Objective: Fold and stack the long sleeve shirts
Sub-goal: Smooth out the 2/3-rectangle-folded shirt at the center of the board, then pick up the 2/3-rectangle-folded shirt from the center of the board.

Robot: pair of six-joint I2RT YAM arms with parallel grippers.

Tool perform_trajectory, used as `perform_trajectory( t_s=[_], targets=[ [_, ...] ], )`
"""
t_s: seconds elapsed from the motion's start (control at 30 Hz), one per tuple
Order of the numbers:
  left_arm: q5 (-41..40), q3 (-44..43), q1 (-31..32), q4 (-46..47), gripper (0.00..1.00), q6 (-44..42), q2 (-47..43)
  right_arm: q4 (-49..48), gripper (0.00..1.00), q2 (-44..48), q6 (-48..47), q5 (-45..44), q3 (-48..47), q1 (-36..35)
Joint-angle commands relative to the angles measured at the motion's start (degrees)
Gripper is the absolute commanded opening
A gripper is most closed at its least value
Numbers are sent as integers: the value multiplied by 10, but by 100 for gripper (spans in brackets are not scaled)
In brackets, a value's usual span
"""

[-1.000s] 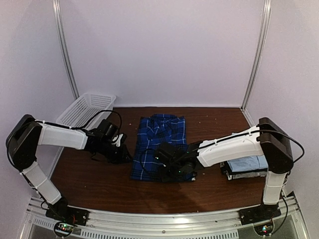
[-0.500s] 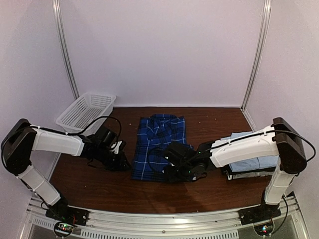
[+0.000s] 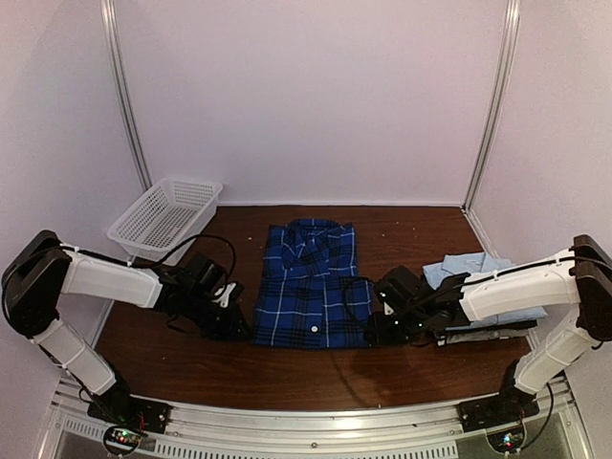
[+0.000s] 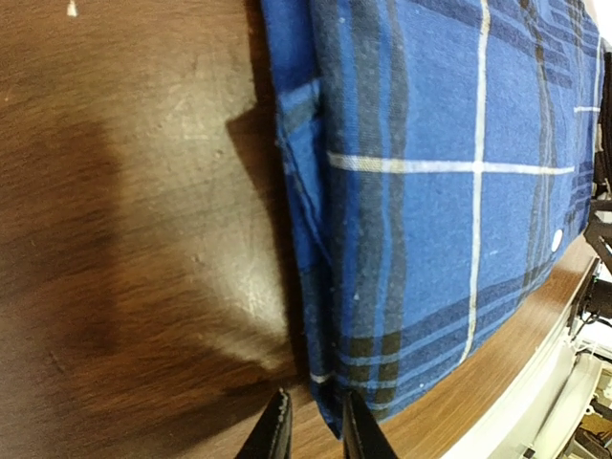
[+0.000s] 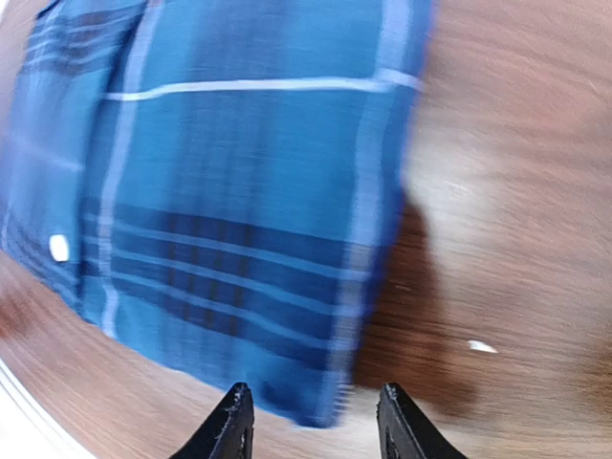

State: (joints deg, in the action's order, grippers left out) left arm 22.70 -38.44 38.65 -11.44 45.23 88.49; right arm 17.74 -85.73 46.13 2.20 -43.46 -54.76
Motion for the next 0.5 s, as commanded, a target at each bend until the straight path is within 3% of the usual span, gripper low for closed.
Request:
perform_trajectory(
  t_s=[0.0,0.47],
  targets=[
    [20,6,8,28,21,11,-7,-49,45,24,12,39,34,21],
    [15,13,23,42,21,23,15,-117,37,4,26,81,81,37]
  ],
)
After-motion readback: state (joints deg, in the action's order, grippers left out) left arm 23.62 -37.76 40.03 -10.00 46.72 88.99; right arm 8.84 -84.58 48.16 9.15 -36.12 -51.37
